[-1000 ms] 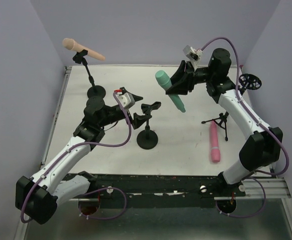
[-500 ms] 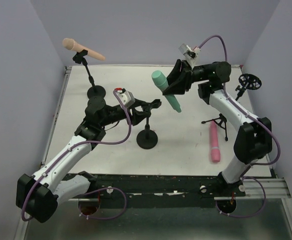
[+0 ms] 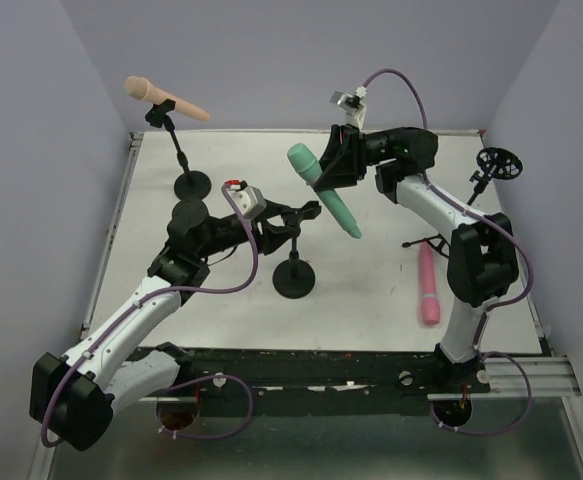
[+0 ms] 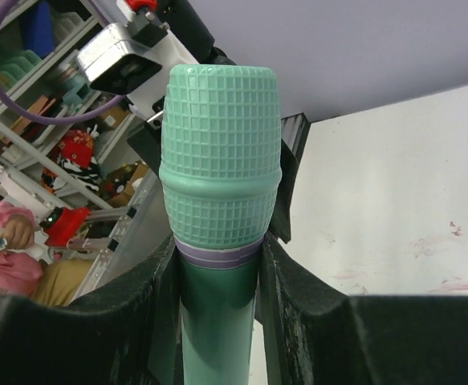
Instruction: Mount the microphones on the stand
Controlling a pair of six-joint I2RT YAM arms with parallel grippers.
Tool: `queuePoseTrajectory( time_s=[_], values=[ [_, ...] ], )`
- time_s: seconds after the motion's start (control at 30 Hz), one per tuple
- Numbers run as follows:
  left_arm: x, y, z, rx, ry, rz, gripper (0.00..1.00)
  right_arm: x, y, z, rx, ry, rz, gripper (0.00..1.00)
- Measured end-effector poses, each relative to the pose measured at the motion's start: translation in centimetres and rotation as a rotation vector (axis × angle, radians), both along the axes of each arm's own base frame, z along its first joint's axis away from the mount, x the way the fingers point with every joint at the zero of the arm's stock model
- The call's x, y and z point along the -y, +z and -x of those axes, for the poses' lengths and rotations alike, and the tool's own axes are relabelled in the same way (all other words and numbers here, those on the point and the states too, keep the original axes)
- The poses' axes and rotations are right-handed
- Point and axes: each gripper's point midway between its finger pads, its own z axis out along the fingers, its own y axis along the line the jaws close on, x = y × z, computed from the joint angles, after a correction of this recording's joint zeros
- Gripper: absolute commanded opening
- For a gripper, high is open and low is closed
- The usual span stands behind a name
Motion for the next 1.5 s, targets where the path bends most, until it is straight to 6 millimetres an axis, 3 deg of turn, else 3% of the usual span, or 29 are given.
queuePoseTrajectory(
  time_s=[0.03,0.13,0.3,0.43,0.67,0.87,0.97,1.1,1.17,1.33,1.5],
  values=[
    [0.0,0.0,0.0,-0.002,0.000,0.001,0.48,0.0,0.4,0.1,0.004,0.003,-0.002,0.16],
    [0.0,0.0,0.0,-0.008,0.000,0.003,0.77,0.0,1.7,0.3,0.012,0.007,-0.006,0.16],
    [0.1,0.3,0.2,-0.058,-0.002,0.021,0.98,0.1,4.3,0.6,0.017,0.014,-0.012,0.16],
    [0.0,2.1,0.6,-0.069,-0.003,0.049,0.98,0.1,5.2,0.6,-0.019,0.019,-0.001,0.16],
    [-1.2,7.6,2.6,-0.019,0.004,0.136,0.99,0.0,6.1,0.3,-0.091,0.027,0.023,0.16],
    [-2.5,14.6,3.2,-0.046,0.041,0.277,0.98,0.2,7.0,0.6,-0.118,0.031,0.031,0.16],
    [-2.5,18.0,2.3,-0.117,0.059,0.378,0.98,0.2,7.1,0.7,-0.131,0.033,0.036,0.16],
    [-1.6,19.1,0.3,-0.202,0.066,0.444,0.98,0.2,7.1,0.8,-0.141,0.033,0.039,0.16],
    [-0.7,18.4,-2.1,-0.291,0.096,0.468,0.98,0.2,7.1,0.9,-0.145,0.034,0.041,0.16],
    [0.7,17.7,-4.4,-0.401,0.153,0.510,0.98,0.3,7.1,1.1,-0.152,0.034,0.044,0.16],
    [2.1,17.8,-5.2,-0.463,0.172,0.533,0.78,0.1,7.2,1.4,-0.151,0.041,0.044,0.16]
  ],
)
